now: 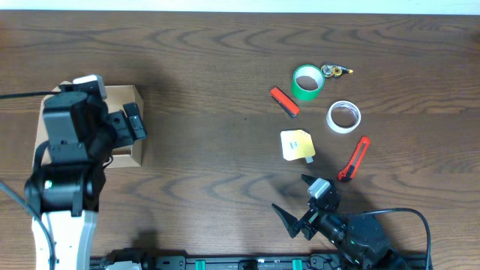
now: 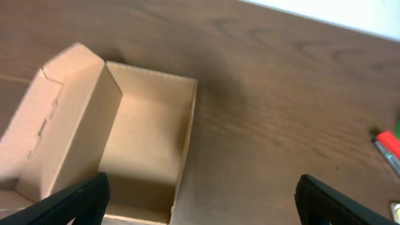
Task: Pack container
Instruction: 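Push the cardboard box with the left gripper toward table center, then slide the box right with the left gripper, then withdraw left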
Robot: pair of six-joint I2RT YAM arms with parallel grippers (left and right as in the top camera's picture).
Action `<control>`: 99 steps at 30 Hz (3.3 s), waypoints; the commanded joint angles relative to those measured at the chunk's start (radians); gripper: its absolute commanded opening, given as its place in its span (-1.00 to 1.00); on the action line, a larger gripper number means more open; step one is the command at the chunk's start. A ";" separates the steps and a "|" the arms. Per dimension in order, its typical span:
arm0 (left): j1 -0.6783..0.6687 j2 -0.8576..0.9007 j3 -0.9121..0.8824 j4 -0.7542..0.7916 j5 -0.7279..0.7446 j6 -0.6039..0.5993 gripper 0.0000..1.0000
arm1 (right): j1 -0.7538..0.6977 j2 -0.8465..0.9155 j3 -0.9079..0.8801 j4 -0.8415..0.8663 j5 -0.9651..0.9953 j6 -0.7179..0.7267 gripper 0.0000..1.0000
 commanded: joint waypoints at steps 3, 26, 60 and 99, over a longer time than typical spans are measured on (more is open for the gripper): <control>0.005 0.089 0.012 0.007 -0.010 0.004 0.91 | 0.016 -0.006 -0.003 0.000 -0.001 -0.013 0.99; 0.005 0.669 0.009 0.177 -0.026 0.068 0.59 | 0.016 -0.006 -0.003 0.000 -0.001 -0.013 0.98; -0.654 0.559 0.187 0.100 0.117 1.239 -0.89 | 0.016 -0.006 -0.003 0.000 -0.001 -0.013 0.99; -0.608 0.708 0.186 0.077 0.148 1.114 -0.54 | 0.016 -0.006 -0.003 0.000 -0.001 -0.013 0.98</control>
